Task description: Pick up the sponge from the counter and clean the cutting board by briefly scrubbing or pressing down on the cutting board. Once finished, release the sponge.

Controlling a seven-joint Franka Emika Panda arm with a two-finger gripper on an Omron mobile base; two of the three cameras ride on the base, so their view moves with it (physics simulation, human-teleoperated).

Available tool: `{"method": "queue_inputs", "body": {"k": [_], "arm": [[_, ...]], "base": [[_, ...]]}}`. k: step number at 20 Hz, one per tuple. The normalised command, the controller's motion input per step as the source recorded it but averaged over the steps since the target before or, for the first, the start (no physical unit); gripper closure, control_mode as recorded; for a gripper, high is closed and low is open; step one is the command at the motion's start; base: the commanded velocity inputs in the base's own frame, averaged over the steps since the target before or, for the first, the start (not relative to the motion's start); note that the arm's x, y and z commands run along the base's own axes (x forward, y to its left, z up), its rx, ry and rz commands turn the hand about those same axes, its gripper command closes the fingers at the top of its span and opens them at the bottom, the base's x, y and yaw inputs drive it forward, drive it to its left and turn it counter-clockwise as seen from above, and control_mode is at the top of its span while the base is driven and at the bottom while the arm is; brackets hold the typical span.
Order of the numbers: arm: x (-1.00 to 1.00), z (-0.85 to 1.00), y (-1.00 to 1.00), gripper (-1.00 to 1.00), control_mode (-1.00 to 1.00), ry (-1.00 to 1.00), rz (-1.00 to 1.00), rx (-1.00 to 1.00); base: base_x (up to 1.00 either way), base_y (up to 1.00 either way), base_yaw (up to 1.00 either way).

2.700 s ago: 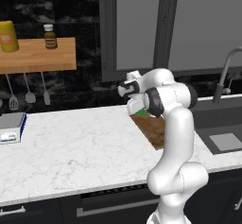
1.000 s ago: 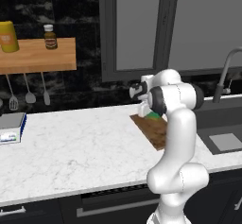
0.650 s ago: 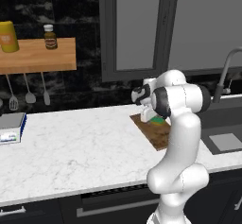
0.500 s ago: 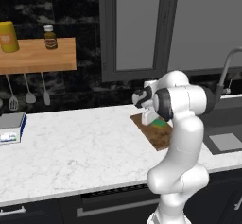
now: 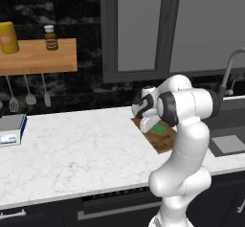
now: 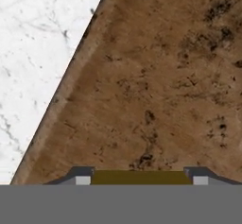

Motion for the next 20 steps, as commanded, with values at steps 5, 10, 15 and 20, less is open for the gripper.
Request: {"method": "queue_inputs", "body": {"k": [5, 10, 15, 20], "arm": [[-0.32, -0.07, 1.00, 1.00, -1.00, 0.00, 0.00, 0.00], [-0.31, -0.05, 1.00, 1.00, -1.00, 0.00, 0.00, 0.00], [-0.21, -0.03, 0.94, 1.00, -1.00, 0.06, 0.01, -0.02], [-0.17, -0.16, 0.09, -1.00, -1.00, 0.00, 0.04, -0.01]], "base": [[0.00, 0.00, 0.00], [0.00, 0.00, 0.00], [0.00, 0.00, 0.00], [0.00, 0.00, 0.00]]}}
